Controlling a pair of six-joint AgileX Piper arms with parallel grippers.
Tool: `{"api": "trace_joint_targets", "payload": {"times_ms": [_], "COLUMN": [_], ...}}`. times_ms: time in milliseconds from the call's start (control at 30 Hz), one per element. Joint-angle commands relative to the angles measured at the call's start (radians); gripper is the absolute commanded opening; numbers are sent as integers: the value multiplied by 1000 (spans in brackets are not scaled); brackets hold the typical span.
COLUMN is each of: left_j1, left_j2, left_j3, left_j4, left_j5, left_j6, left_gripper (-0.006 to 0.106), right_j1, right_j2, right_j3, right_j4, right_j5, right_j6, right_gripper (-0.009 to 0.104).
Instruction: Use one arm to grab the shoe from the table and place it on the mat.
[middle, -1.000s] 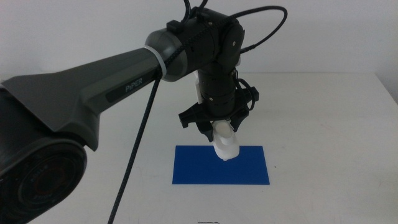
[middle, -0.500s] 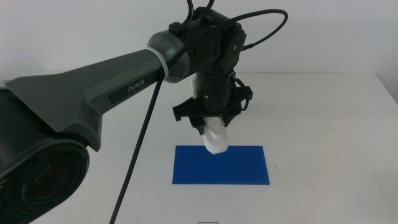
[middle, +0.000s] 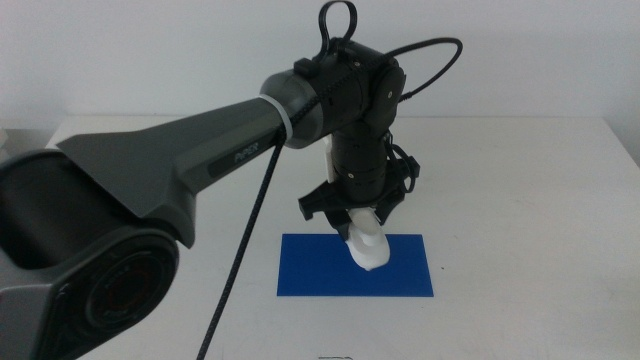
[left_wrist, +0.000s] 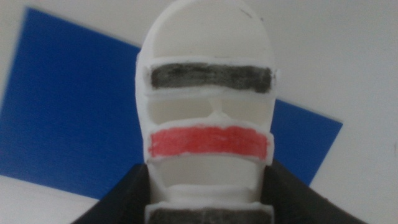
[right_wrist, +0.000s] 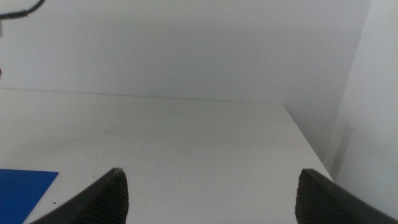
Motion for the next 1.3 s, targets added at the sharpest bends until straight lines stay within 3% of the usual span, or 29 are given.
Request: {"api": "trace_joint_targets", "payload": {"times_ms": [0, 300, 633, 767, 1033, 1267], "left_j1": [-5, -5, -5, -5, -5, -5], "left_j2": [-51, -45, -43, -34, 4, 8], "left_j3": [-43, -50, -50, -50, -50, -49], "left_j4": [-34, -27, -13, -13, 49, 26], "left_j5": [67, 68, 66, 66, 67, 86], "left_j6": [-20, -78, -830, -1057, -1059, -1059], "left_gripper": [-2, -2, -2, -2, -2, -2], "right_j1": [2, 2, 2, 2, 2, 2], "right_j2": [-19, -19, -19, -19, -19, -19], "right_j3": [-19, -19, -19, -19, -19, -19], "right_j4": [-9, -9, -9, -9, -9, -9], "right_j5": [-77, -77, -77, -77, -77, -77], "right_j6": [-5, -5, -5, -5, -5, -5], "right_gripper": [94, 94, 94, 94, 94, 94]}}
